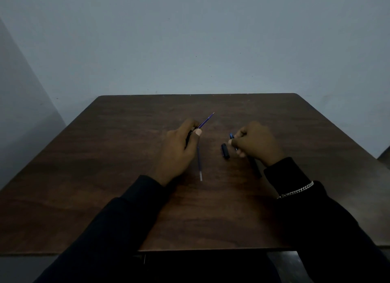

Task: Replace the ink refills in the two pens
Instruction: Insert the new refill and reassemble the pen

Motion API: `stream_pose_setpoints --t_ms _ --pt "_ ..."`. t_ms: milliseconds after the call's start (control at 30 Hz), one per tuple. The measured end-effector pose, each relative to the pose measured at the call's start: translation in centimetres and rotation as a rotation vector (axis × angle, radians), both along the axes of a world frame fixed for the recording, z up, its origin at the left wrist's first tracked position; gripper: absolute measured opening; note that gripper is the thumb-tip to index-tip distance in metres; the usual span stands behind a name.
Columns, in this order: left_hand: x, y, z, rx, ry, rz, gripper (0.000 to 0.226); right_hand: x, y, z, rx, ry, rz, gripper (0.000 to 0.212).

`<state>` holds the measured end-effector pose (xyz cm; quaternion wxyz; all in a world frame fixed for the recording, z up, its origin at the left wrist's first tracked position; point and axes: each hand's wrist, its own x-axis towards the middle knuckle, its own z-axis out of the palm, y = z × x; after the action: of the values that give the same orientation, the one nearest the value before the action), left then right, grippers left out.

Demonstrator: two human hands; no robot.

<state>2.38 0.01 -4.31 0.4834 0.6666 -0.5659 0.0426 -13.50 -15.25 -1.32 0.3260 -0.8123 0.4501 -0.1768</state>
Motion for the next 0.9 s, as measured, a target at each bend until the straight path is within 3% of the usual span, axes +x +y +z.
stream_pose_setpoints --t_ms 900 --pt "0.29 -0.18 -0.19 0.023 0.006 -0.010 0.017 1.07 0.39 -0.75 -0.018 0.105 -0.039 0.016"
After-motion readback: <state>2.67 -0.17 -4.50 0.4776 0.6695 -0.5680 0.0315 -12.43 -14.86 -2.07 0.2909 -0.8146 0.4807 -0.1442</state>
